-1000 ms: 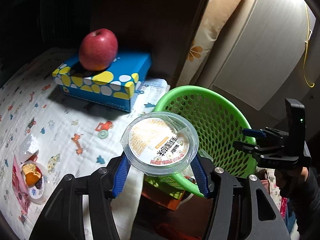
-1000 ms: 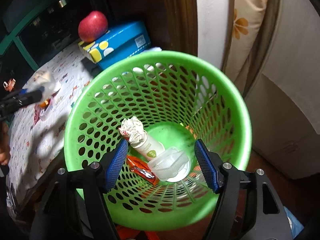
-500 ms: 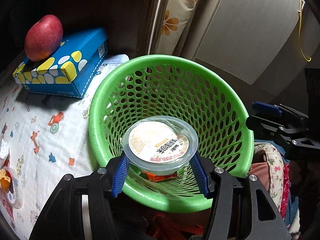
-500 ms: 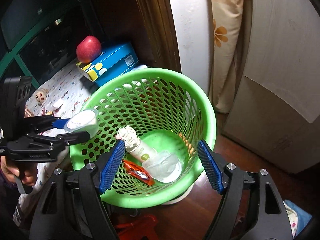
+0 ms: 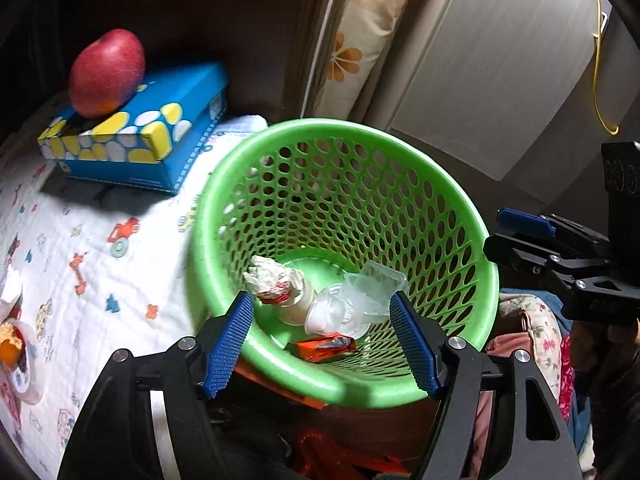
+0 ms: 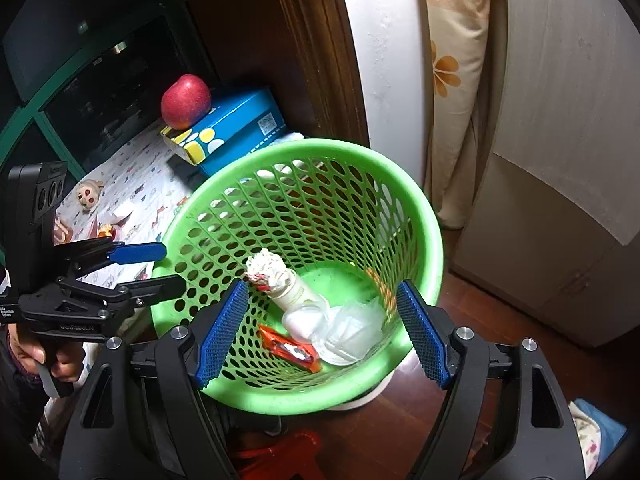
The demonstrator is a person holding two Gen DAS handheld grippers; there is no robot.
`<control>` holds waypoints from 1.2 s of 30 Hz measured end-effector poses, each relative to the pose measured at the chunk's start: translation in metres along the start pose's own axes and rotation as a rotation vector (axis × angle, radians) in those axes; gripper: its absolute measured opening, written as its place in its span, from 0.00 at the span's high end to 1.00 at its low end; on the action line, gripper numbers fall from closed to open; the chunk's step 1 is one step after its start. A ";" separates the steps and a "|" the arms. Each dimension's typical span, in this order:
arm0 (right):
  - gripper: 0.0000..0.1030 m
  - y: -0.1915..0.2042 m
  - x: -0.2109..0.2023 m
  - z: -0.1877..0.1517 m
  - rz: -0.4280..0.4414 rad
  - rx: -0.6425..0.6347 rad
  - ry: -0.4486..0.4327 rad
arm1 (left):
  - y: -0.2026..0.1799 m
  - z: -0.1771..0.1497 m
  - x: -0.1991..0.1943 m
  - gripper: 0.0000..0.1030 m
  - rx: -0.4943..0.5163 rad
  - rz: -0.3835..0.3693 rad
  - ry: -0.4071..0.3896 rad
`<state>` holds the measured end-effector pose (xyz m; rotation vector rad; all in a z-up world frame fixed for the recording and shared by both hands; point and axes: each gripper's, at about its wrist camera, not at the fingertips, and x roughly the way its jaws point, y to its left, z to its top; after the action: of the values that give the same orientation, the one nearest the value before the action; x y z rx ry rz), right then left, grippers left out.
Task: Collect trash
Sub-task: 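Move both tools back over the bed, then grasp the pink snack wrapper with the left tool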
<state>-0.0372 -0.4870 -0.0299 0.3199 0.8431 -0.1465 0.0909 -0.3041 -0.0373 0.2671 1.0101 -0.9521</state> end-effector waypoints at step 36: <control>0.22 0.197 0.064 0.031 0.240 -0.277 0.068 | 0.254 -0.130 -0.145 0.23 -0.428 0.415 -0.120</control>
<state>0.0765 -0.3123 -0.0155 0.1642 0.8735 0.2044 0.1833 0.0024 -0.0450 0.0535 0.9731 -0.3587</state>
